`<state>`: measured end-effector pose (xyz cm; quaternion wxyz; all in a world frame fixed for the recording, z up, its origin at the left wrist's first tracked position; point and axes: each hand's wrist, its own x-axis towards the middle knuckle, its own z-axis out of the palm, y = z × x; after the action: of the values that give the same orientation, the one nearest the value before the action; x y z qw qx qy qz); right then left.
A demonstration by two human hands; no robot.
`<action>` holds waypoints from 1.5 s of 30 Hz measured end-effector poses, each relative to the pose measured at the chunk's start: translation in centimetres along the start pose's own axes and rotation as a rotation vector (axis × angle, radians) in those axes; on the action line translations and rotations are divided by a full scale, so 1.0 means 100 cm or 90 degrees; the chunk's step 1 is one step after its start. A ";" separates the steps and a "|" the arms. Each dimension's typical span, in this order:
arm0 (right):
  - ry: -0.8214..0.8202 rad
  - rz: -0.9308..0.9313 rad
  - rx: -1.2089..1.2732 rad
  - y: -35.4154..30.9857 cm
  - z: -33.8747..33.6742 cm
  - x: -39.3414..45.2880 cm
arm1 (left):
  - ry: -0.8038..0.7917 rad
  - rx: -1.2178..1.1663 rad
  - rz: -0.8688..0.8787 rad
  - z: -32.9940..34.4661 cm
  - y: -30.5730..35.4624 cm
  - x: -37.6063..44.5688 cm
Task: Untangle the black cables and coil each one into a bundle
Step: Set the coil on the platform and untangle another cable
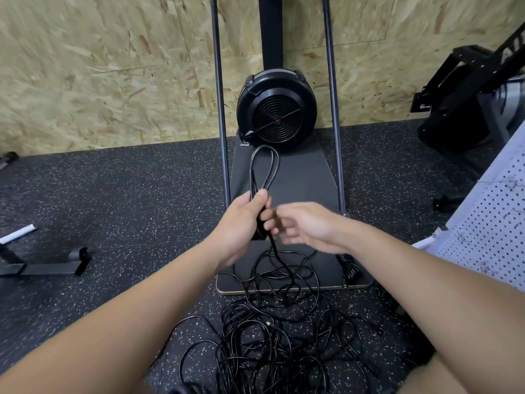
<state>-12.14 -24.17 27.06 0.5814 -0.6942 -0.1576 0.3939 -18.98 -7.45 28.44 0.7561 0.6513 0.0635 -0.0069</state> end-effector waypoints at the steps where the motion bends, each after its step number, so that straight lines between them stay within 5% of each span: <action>1: -0.036 0.026 -0.057 0.006 0.002 0.001 | 0.009 -0.008 -0.001 -0.002 0.001 0.001; 5: -0.108 0.050 -0.297 0.017 0.008 0.002 | 0.039 -0.027 0.013 -0.014 0.004 0.007; 10: 0.004 0.030 -0.590 0.009 0.000 -0.002 | 0.082 -0.049 0.037 -0.034 0.012 0.014; 15: 0.047 -0.075 -0.408 -0.021 0.000 -0.021 | 0.203 0.132 0.016 -0.053 0.009 0.023; 20: 0.023 -0.193 -0.149 -0.034 0.022 -0.023 | 0.083 0.230 -0.067 -0.037 0.000 0.010; 28: 0.229 -0.126 -0.147 -0.020 0.005 -0.007 | -0.063 0.096 -0.153 -0.006 -0.006 -0.007; 33: 0.110 -0.129 0.035 -0.016 -0.002 -0.009 | -0.056 0.018 -0.159 -0.013 0.000 -0.004; 35: 0.132 -0.115 -0.009 -0.016 -0.012 -0.011 | -0.045 0.005 -0.157 -0.018 0.002 -0.001; 39: 0.095 -0.043 -0.344 0.005 -0.025 -0.010 | -0.037 -0.014 -0.132 -0.024 0.011 0.002; 45: 0.081 -0.045 -0.380 -0.003 -0.011 -0.012 | -0.001 -0.002 -0.066 -0.033 0.011 0.007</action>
<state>-12.03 -25.72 27.77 0.3737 -0.8517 -0.2540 0.2653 -18.52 -3.97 28.99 0.7558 0.6460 0.0962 -0.0465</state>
